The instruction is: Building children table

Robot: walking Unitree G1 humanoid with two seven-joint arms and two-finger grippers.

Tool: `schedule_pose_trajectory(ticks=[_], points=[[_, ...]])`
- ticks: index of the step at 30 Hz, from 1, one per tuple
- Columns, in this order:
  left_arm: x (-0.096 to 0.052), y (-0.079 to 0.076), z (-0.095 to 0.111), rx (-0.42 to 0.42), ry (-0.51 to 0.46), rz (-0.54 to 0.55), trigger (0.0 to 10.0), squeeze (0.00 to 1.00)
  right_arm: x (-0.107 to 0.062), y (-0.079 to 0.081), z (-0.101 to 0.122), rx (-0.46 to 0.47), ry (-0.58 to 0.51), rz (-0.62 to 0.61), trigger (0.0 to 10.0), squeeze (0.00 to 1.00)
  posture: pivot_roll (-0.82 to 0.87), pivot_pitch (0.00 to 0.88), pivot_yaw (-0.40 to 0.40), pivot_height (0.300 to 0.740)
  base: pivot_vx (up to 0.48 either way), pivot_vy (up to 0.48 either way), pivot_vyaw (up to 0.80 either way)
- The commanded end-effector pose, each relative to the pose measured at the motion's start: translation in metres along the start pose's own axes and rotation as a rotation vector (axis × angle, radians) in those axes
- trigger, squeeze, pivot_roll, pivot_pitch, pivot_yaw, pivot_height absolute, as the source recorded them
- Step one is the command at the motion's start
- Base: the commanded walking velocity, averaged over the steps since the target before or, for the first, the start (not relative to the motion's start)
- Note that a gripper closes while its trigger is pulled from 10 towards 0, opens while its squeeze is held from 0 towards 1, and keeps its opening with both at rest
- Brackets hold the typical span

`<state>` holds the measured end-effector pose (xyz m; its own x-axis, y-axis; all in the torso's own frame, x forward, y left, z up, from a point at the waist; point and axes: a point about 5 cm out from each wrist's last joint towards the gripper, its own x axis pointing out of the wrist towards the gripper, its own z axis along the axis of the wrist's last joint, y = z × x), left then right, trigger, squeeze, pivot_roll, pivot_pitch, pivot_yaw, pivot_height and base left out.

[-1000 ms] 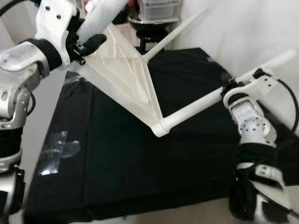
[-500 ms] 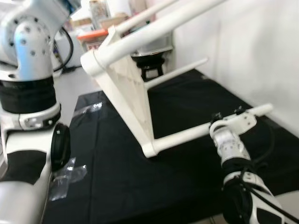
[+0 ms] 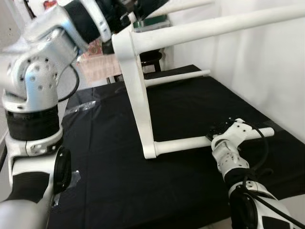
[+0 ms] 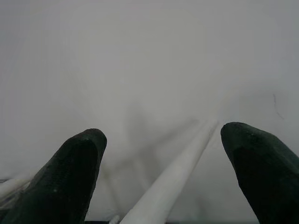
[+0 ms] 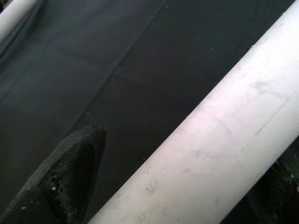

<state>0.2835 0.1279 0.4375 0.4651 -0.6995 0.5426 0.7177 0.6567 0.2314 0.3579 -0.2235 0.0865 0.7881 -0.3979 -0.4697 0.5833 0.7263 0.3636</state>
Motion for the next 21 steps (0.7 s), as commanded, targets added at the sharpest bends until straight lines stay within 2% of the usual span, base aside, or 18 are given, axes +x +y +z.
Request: schedule_pose_trajectory(ticks=[1, 5, 7, 8, 9, 10, 11, 12, 13, 14, 15, 16, 20, 21], points=[[-0.002, -0.004, 0.004, -0.002, -0.020, -0.011, 10.0, 0.00, -0.003, -0.031, -0.049, -0.014, 0.190, -0.073, 10.0, 1.00, -0.04, 0.000, 0.075, 0.740, 0.000, 0.000, 0.00], [-0.006, -0.007, 0.003, -0.013, -0.022, -0.014, 10.0, 0.00, -0.007, -0.031, -0.039, 0.080, 0.152, 0.036, 10.0, 1.00, -0.06, 0.000, 0.077, 0.740, 0.000, 0.000, 0.00], [-0.006, -0.007, 0.003, -0.013, -0.022, -0.014, 10.0, 0.00, -0.007, -0.031, -0.039, 0.080, 0.152, 0.036, 10.0, 1.00, -0.06, 0.000, 0.077, 0.740, 0.000, 0.000, 0.00], [-0.008, -0.008, 0.002, -0.024, -0.022, -0.012, 10.0, 0.00, -0.016, -0.036, -0.035, 0.105, 0.134, 0.062, 10.0, 1.00, -0.07, 0.000, 0.078, 0.740, 0.000, 0.000, 0.00], [-0.008, -0.008, 0.002, -0.024, -0.022, -0.012, 10.0, 0.00, -0.016, -0.036, -0.035, 0.105, 0.134, 0.062, 10.0, 1.00, -0.07, 0.000, 0.078, 0.740, 0.000, 0.000, 0.00], [-0.010, -0.009, 0.000, -0.038, -0.025, -0.010, 10.0, 0.00, -0.033, -0.042, -0.035, 0.136, 0.135, 0.095, 10.0, 1.00, -0.09, 0.000, 0.077, 0.740, 0.000, 0.000, 0.00], [-0.010, -0.009, 0.000, -0.038, -0.025, -0.010, 10.0, 0.00, -0.033, -0.042, -0.035, 0.136, 0.135, 0.095, 10.0, 1.00, -0.09, 0.000, 0.077, 0.740, 0.000, 0.000, 0.00], [-0.012, -0.010, -0.002, -0.046, -0.026, -0.008, 10.0, 0.00, -0.051, -0.045, -0.035, 0.173, 0.134, 0.138, 10.0, 1.00, -0.09, 0.000, 0.077, 0.740, 0.000, 0.000, 0.00], [-0.012, -0.010, -0.002, -0.046, -0.026, -0.008, 10.0, 0.00, -0.051, -0.045, -0.035, 0.173, 0.134, 0.138, 10.0, 1.00, -0.09, 0.000, 0.077, 0.740, 0.000, 0.000, 0.00], [-0.013, -0.013, -0.007, -0.065, -0.030, -0.010, 10.0, 0.00, -0.091, -0.039, -0.033, 0.356, 0.144, 0.357, 10.0, 1.00, -0.11, 0.000, 0.078, 0.740, 0.000, 0.000, 0.00], [-0.013, -0.013, -0.007, -0.065, -0.030, -0.010, 10.0, 0.00, -0.091, -0.039, -0.033, 0.356, 0.144, 0.357, 10.0, 1.00, -0.11, 0.000, 0.078, 0.740, 0.000, 0.000, 0.00], [-0.013, -0.015, -0.010, -0.072, -0.028, -0.012, 10.0, 0.00, -0.108, -0.042, -0.030, 0.432, 0.137, 0.453, 10.0, 1.00, -0.10, 0.000, 0.073, 0.740, 0.000, 0.000, 0.00], [-0.014, -0.016, -0.011, -0.077, -0.025, -0.011, 10.0, 0.00, -0.116, -0.051, -0.028, 0.449, 0.126, 0.465, 10.0, 1.00, -0.10, 0.000, 0.070, 0.740, 0.000, 0.000, 0.00], [-0.014, -0.017, -0.012, -0.078, -0.022, -0.009, 10.0, 0.00, -0.123, -0.057, -0.029, 0.465, 0.129, 0.482, 10.0, 1.00, -0.10, 0.000, 0.070, 0.740, 0.000, 0.000, 0.00]])
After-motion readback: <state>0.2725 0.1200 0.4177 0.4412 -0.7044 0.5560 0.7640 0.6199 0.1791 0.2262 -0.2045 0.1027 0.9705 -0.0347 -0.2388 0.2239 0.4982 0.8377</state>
